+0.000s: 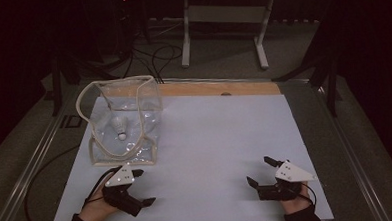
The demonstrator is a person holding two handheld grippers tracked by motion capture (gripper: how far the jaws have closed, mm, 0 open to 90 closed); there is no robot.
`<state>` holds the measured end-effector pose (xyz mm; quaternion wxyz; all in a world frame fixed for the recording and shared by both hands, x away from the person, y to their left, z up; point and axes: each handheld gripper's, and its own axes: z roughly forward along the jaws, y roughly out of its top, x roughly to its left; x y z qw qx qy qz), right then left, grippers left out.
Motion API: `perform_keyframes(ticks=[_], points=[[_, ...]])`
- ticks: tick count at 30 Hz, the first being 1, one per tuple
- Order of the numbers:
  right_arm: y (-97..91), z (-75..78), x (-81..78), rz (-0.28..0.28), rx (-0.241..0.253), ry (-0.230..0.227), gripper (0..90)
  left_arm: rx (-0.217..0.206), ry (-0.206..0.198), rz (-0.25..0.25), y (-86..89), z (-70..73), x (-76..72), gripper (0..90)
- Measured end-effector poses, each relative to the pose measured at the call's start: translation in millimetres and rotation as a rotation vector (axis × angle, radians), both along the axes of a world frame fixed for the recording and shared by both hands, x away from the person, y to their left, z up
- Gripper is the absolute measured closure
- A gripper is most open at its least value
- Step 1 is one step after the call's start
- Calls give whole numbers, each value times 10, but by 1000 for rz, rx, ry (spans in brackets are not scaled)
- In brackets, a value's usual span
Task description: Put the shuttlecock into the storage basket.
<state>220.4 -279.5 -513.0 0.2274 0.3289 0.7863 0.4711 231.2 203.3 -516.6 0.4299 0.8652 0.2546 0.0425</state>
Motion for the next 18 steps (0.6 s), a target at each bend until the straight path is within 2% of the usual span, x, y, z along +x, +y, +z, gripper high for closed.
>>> perform_keyframes(ticks=[11,15,18], points=[[7,-10,0,1,1,8,97,-13,-46,70,37,-34,10,17],[-2,-10,1,4,5,15,97,-18,-43,85,39,-36,12,17],[-6,-12,-2,6,3,15,98,-6,-34,93,23,-53,3,11]])
